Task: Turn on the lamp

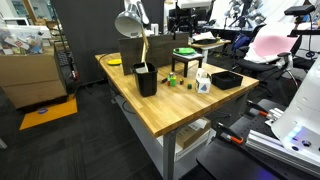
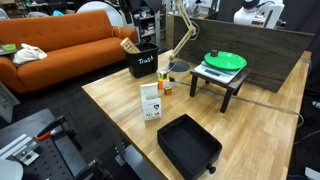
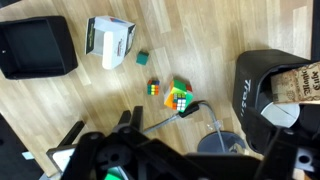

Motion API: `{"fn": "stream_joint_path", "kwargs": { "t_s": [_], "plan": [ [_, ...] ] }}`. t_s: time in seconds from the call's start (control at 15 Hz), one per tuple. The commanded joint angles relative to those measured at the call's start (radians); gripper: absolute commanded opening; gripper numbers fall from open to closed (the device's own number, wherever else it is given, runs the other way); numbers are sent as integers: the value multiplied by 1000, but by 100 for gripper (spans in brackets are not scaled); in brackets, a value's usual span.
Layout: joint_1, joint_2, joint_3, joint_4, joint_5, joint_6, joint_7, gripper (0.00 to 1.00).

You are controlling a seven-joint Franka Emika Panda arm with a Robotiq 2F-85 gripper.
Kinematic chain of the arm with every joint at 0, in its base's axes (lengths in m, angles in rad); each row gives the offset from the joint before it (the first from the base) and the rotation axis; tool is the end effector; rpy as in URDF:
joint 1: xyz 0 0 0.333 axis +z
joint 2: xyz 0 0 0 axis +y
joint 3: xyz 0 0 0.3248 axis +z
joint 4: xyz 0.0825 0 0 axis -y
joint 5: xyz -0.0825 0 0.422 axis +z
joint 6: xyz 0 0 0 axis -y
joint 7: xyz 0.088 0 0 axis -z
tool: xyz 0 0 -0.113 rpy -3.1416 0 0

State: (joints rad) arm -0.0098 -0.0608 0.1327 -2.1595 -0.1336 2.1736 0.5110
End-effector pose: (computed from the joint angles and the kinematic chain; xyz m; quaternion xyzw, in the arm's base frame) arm 0.5615 0.0641 0.4149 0.9850 -0.1571 0.0539 0.0459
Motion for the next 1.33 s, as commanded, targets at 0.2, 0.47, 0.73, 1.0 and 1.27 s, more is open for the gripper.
{"fn": "stream_joint_path", "kwargs": {
  "t_s": [0.2, 0.47, 0.73, 1.0, 1.27],
  "plan": [
    [21, 158, -50, 170, -176, -18, -74, 100],
    [33, 159, -66, 157, -156, -2, -64, 100],
    [36, 157, -65, 161, -157, -4, -64, 100],
    [42, 165, -68, 169, -160, 44, -102, 100],
    [49, 221, -71, 218, -163, 81, -207, 100]
  ]
}}
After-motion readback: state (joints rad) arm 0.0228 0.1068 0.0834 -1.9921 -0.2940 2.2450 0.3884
